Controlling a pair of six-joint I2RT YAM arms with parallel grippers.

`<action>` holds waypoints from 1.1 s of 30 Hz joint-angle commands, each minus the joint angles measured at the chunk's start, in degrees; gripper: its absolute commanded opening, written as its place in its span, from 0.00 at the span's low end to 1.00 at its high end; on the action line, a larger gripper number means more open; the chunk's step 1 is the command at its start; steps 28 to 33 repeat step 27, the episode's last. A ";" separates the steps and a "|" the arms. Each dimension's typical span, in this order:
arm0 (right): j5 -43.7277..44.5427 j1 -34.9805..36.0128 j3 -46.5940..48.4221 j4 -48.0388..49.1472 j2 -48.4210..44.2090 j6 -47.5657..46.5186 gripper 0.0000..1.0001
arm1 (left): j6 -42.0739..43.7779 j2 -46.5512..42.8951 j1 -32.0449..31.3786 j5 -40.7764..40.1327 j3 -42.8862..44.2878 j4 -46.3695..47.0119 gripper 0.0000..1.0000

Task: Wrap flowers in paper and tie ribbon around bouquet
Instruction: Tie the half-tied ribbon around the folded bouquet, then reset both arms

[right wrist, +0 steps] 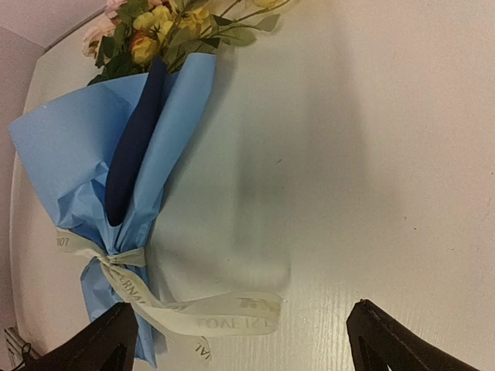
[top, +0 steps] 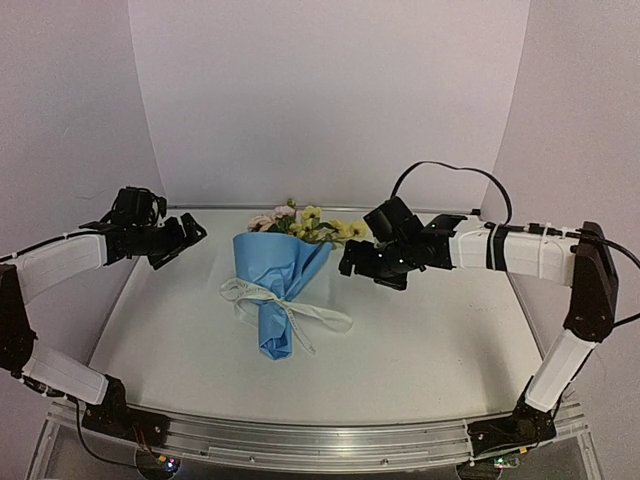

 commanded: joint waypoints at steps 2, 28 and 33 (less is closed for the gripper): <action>-9.88 0.14 1.42 2.67 3.31 -0.70 0.98 | 0.31 -0.17 0.11 5.15 -3.30 3.09 1.00; 9.64 -5.71 -8.90 9.09 -21.68 -5.53 0.98 | 2.79 -2.32 0.21 -1.20 4.37 3.85 1.00; 9.64 -5.71 -8.90 9.09 -21.68 -5.53 0.98 | 2.79 -2.32 0.21 -1.20 4.37 3.85 1.00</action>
